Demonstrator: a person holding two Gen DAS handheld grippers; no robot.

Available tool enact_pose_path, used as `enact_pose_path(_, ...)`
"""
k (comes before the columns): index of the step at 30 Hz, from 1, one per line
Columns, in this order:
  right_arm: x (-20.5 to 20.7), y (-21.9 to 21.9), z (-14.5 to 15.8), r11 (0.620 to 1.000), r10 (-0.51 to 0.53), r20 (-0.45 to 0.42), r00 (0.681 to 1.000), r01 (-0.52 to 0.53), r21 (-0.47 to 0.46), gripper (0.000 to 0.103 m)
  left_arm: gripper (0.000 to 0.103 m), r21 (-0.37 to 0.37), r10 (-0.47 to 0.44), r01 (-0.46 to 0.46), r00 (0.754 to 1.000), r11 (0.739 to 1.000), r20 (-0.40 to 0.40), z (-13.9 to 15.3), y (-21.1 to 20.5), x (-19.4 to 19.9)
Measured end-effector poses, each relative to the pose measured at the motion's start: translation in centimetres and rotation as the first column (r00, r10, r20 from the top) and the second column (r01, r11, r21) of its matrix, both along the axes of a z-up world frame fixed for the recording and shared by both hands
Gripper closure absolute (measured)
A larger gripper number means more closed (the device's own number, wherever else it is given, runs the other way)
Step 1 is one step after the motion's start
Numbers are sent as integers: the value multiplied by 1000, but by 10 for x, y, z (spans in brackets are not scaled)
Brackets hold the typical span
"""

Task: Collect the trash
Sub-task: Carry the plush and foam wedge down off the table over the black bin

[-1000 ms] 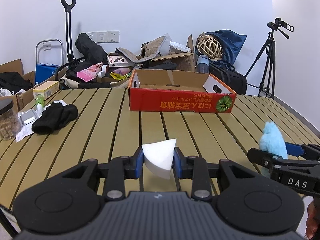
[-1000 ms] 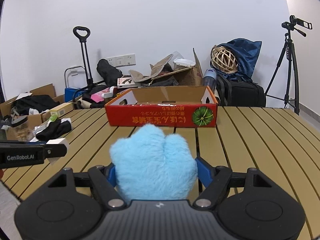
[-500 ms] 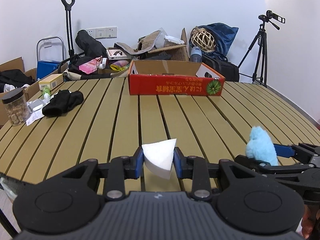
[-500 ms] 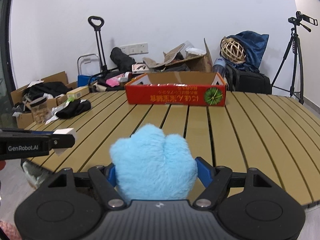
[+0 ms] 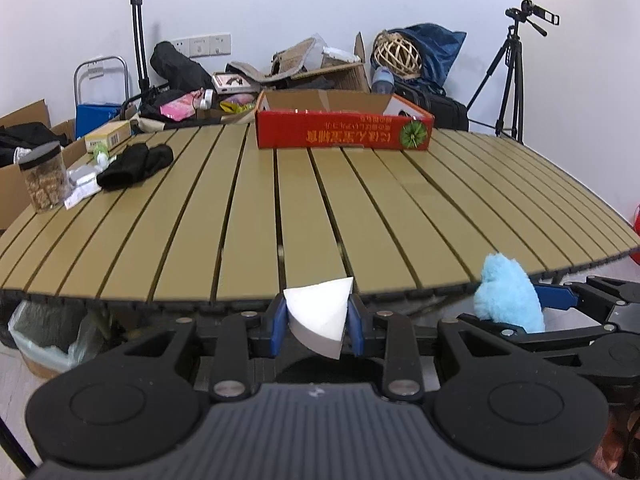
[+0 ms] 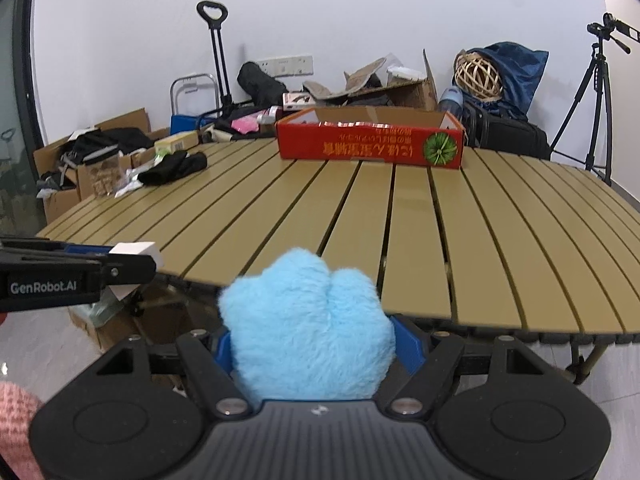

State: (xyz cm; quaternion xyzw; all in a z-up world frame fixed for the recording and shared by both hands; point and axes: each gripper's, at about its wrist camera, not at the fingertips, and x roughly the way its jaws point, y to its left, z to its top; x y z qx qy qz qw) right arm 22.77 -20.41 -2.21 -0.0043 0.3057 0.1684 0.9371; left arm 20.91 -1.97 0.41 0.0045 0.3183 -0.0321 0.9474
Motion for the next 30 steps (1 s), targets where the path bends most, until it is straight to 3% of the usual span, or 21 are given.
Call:
enact_pose_path(13, -39, 10, -43, 997, 31, -137, 990, -40, -64, 28, 72, 29, 0, 4, 992, 1000, -129, -47, -1, -38)
enact_pose_path(30, -65, 22, -108, 982, 29, -341, 940, -90, -164, 28, 72, 63, 52, -35, 953, 997, -297, -116, 10, -68)
